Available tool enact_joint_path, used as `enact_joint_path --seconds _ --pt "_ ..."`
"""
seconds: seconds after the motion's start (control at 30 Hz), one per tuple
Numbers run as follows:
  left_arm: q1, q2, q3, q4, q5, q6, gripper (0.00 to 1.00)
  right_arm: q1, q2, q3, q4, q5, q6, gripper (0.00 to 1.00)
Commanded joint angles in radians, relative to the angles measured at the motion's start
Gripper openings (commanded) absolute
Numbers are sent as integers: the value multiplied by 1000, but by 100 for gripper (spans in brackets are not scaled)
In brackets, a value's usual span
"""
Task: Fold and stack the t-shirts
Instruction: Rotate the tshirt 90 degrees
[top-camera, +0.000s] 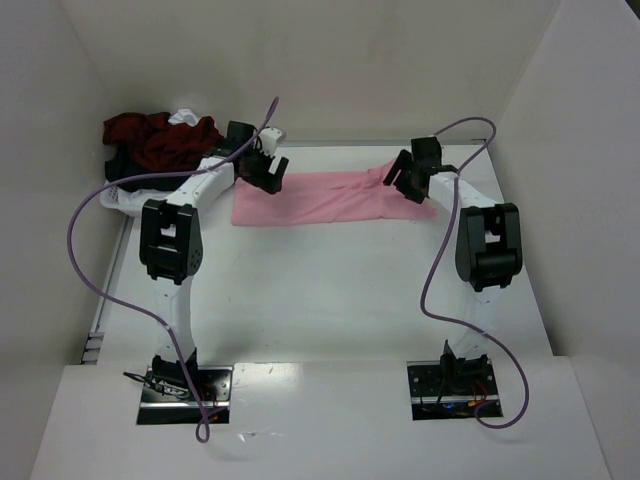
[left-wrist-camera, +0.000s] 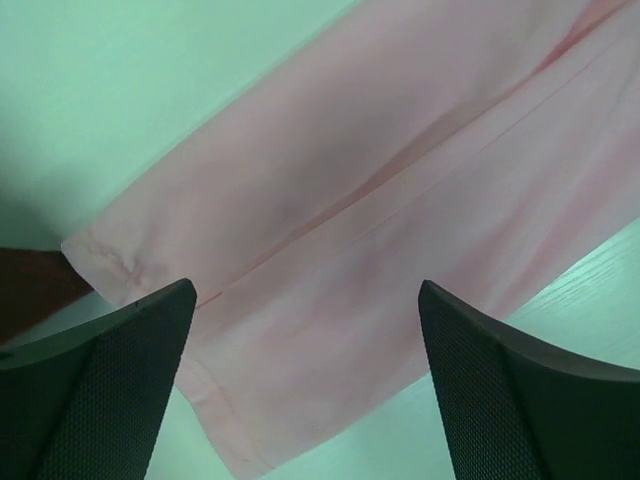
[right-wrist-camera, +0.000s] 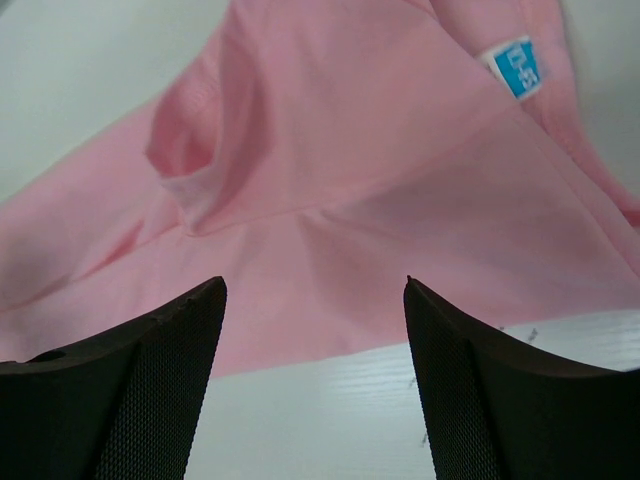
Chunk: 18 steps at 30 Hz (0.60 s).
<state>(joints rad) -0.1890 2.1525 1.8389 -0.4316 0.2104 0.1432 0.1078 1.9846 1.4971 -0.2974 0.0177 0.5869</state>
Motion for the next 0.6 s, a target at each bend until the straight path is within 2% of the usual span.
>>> enact_joint_path --seconds 0.0,0.27,0.4,0.57 --pt "-6 39 -3 17 -13 214 100 -7 -55 -52 37 14 10 78" --pt "-6 141 89 -27 75 279 100 -7 -64 -70 17 25 10 78" --pt "-6 153 89 -27 24 249 100 -7 -64 -70 17 25 10 78" --pt "-26 171 69 -38 -114 239 100 -7 -73 -61 7 14 10 78"
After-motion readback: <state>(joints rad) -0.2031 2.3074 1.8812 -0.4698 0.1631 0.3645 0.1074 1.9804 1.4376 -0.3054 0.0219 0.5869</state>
